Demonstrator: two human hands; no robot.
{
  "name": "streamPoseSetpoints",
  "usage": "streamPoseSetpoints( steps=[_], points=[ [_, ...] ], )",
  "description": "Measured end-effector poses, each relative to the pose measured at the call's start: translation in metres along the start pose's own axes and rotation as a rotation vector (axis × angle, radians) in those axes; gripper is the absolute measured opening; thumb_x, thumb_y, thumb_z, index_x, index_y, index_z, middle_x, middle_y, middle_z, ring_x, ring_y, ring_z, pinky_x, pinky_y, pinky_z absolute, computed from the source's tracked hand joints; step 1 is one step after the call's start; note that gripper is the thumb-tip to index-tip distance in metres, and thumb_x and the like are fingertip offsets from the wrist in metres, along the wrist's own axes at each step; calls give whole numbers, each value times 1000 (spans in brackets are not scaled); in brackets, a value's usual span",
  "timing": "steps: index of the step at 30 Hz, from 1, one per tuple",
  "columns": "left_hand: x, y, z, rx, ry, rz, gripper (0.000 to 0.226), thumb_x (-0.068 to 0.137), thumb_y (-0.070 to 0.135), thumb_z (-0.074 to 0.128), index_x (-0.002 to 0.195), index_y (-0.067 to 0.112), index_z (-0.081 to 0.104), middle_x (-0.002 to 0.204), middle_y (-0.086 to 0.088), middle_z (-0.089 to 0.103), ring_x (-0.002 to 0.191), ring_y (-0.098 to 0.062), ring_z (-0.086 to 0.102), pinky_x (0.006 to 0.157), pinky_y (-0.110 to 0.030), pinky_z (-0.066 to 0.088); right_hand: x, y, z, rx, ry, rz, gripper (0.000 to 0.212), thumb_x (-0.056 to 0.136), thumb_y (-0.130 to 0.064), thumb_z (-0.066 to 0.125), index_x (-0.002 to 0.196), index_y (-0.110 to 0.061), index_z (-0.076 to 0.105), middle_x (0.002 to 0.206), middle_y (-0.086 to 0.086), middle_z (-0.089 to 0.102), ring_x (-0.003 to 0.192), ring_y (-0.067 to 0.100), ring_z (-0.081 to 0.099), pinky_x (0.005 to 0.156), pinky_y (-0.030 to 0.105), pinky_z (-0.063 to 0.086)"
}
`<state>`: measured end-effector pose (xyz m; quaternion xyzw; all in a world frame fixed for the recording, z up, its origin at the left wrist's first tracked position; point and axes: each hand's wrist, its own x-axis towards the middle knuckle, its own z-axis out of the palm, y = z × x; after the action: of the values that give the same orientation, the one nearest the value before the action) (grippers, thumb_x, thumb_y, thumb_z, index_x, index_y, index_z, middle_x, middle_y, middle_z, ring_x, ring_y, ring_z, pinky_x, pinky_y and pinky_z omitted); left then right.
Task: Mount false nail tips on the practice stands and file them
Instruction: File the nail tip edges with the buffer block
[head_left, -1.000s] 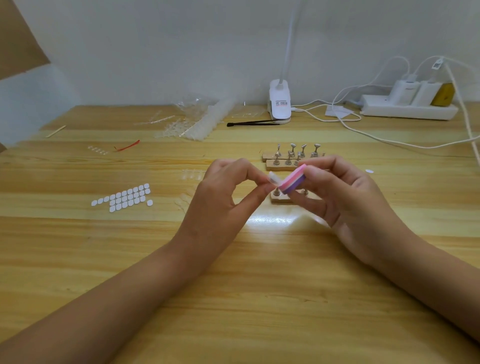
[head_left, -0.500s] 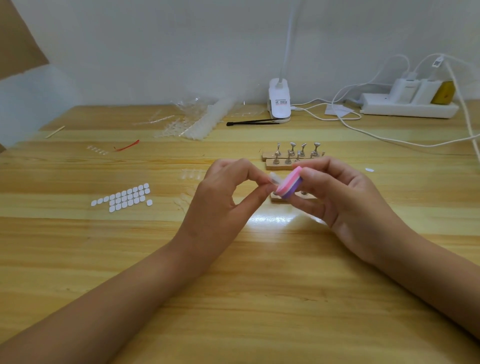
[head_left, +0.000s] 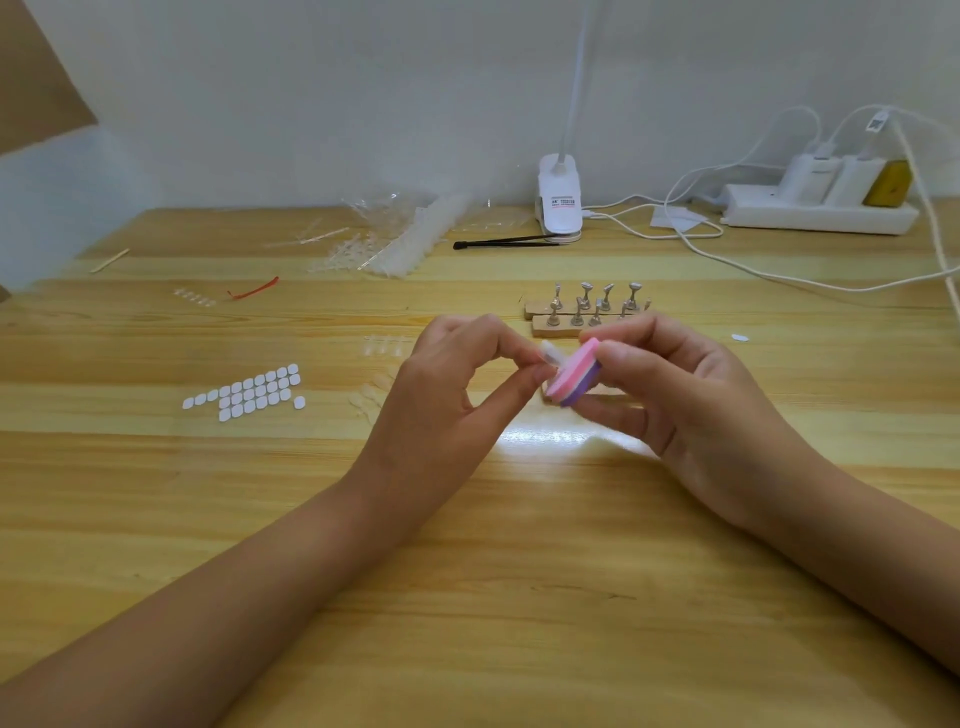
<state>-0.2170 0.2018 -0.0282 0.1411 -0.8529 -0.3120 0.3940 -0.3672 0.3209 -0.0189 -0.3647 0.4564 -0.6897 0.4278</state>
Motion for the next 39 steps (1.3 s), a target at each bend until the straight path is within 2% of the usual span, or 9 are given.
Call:
streamPoseSetpoints(
  steps=[6, 14, 17, 20, 24, 28, 32, 36, 39],
  points=[
    [0, 0, 0, -3, -3, 0, 4, 91, 22, 69, 95, 21, 68, 96, 11, 70, 102, -13, 58, 86, -10, 37, 1, -1, -1, 11, 45, -30, 13, 76, -17, 73, 88, -11, 71, 87, 12, 69, 88, 24, 68, 76, 32, 58],
    [0, -1, 0, -35, -10, -4, 7, 90, 21, 68, 96, 18, 70, 97, 12, 69, 104, -15, 58, 90, -17, 40, 1, 0, -3, -3, -5, -19, 15, 77, -19, 73, 90, -12, 71, 88, 9, 70, 88, 23, 69, 76, 31, 58],
    [0, 0, 1, -33, 0, -6, 8, 90, 23, 68, 96, 17, 70, 97, 12, 69, 103, -14, 58, 89, -13, 38, 0, 0, -1, -11, -33, -22, 17, 77, -18, 73, 91, -10, 69, 89, 9, 70, 88, 22, 70, 75, 30, 58],
    [0, -1, 1, -34, -9, -15, 5, 91, 20, 69, 95, 17, 69, 96, 11, 71, 104, -14, 58, 88, -12, 38, 2, 1, -1, -3, 39, -26, 14, 75, -17, 74, 88, -11, 71, 86, 10, 68, 88, 23, 65, 75, 31, 58],
    [0, 0, 0, -37, -5, -27, 6, 91, 22, 68, 94, 18, 70, 95, 14, 69, 102, -11, 57, 87, -11, 38, 0, 0, 0, -1, -45, -9, 18, 74, -19, 74, 90, -10, 69, 90, 11, 70, 90, 25, 69, 75, 31, 58],
    [-1, -1, 0, -32, -18, -27, 6, 91, 20, 69, 95, 17, 70, 96, 11, 70, 103, -11, 57, 88, -10, 37, 2, 0, -2, 4, 34, -16, 12, 76, -18, 74, 86, -13, 72, 88, 13, 68, 93, 29, 65, 76, 32, 58],
    [-1, 0, 1, -32, -14, -23, 7, 90, 23, 69, 94, 17, 70, 94, 16, 68, 101, -11, 57, 87, -11, 38, -1, 1, 0, -21, -71, 9, 15, 77, -18, 72, 89, -11, 70, 91, 12, 72, 90, 24, 71, 75, 31, 58],
    [-1, 0, 1, -32, -16, -46, 3, 91, 22, 69, 93, 20, 68, 95, 13, 70, 101, -10, 57, 86, -9, 36, 1, 1, -2, -6, 45, -26, 16, 77, -17, 71, 90, -8, 69, 88, 12, 69, 92, 29, 66, 78, 33, 58],
    [-1, 1, 0, -21, -20, -32, 3, 90, 22, 69, 93, 20, 68, 95, 12, 70, 100, -8, 57, 85, -7, 36, 1, 1, -1, -5, -1, -16, 15, 77, -15, 72, 91, -8, 68, 88, 11, 69, 90, 26, 67, 76, 31, 58]
  ],
)
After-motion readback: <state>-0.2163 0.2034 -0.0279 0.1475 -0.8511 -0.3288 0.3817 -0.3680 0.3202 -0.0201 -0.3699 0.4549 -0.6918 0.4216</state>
